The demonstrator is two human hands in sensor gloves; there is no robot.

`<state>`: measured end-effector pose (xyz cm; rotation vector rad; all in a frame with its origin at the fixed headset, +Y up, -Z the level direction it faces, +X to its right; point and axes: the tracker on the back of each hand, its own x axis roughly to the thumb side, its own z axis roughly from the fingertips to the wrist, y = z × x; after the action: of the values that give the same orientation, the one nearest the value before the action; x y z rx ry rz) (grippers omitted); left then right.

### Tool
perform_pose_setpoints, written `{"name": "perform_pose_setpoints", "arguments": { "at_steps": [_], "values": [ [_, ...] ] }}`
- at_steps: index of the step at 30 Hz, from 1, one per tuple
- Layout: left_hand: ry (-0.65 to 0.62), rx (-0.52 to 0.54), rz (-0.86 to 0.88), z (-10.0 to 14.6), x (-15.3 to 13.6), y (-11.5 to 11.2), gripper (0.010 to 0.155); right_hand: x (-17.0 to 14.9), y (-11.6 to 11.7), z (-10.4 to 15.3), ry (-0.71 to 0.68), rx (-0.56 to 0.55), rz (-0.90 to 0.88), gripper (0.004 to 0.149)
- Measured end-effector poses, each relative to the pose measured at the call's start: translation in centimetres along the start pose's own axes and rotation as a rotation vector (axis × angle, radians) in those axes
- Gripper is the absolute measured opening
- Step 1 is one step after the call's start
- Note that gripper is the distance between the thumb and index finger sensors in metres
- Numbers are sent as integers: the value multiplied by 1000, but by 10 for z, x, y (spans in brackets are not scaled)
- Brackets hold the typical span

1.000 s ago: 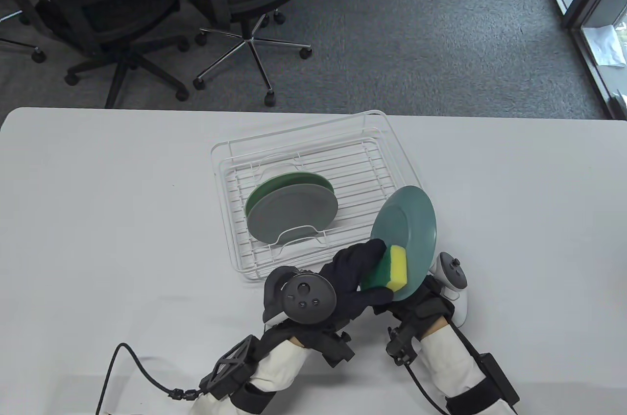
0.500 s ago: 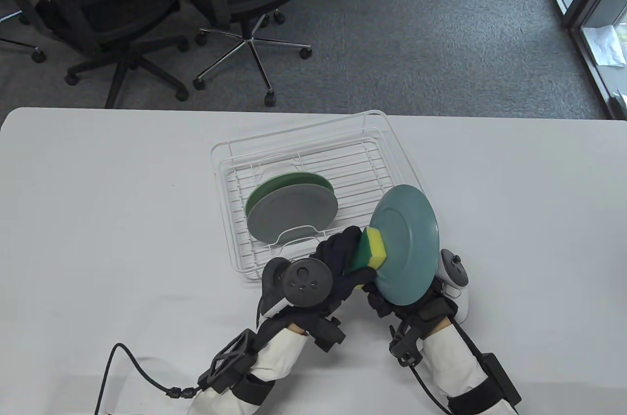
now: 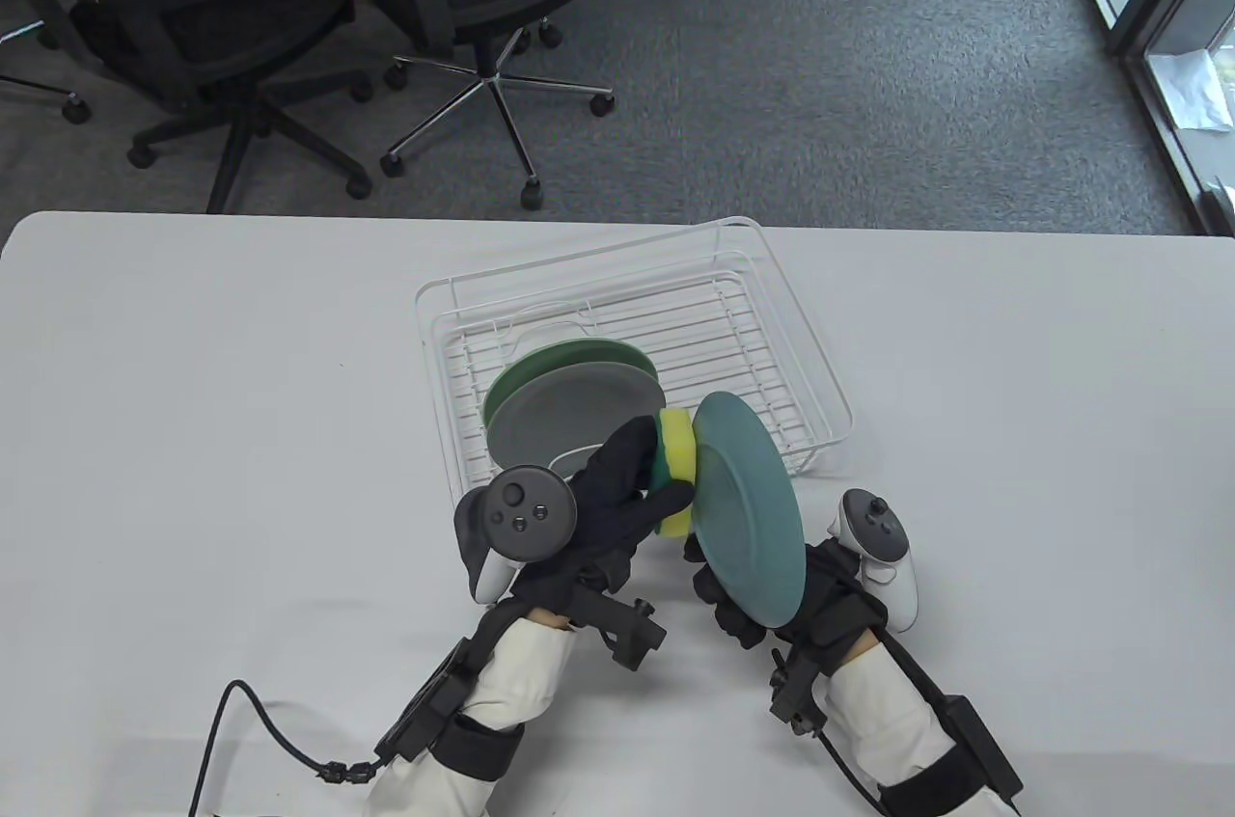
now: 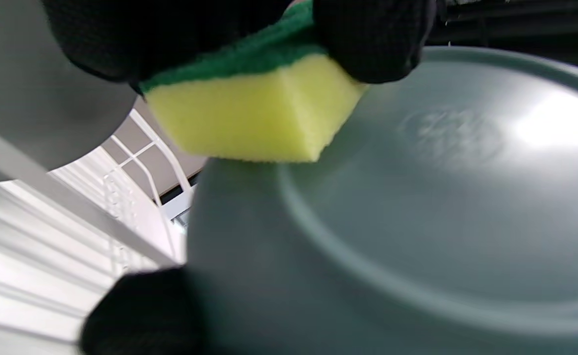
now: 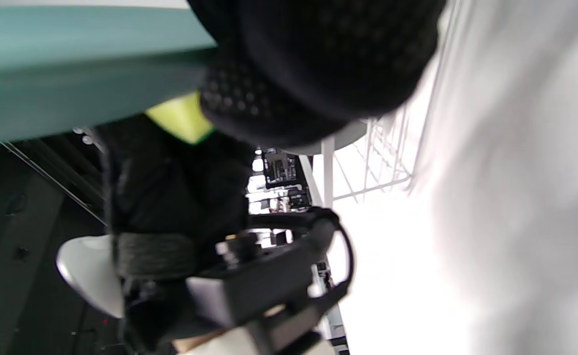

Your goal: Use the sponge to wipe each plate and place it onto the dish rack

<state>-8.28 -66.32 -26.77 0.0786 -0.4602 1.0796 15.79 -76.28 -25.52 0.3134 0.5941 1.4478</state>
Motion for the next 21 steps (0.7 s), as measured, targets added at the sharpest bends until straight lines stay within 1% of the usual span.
{"name": "perform_pose_setpoints", "arguments": {
  "at_steps": [8,11,13,15,16,17,18,19,21],
  "values": [
    [-66,59,83,7,16,24,77,-4,-2,-3,21,-31,24,47],
    [-92,76,106,10,22,32,77,-6,-5,-4,16,-40,-59,48],
    [-104,96,107,11,25,38,77,-2,-8,-5,-16,-45,-109,49],
    [-108,121,100,13,25,46,77,9,-13,-6,-66,-94,-84,49],
    [-105,142,92,13,24,52,77,18,-16,-5,-107,-141,-25,50],
    [-94,181,76,15,20,62,77,33,-20,-3,-192,-211,91,49],
    [-87,198,67,16,18,66,77,38,-21,-2,-214,-239,130,49],
    [-65,252,42,18,13,77,77,54,-23,1,-252,-332,238,48],
    [-43,304,21,22,8,90,77,72,-23,2,-300,-441,369,48]
  ]
}}
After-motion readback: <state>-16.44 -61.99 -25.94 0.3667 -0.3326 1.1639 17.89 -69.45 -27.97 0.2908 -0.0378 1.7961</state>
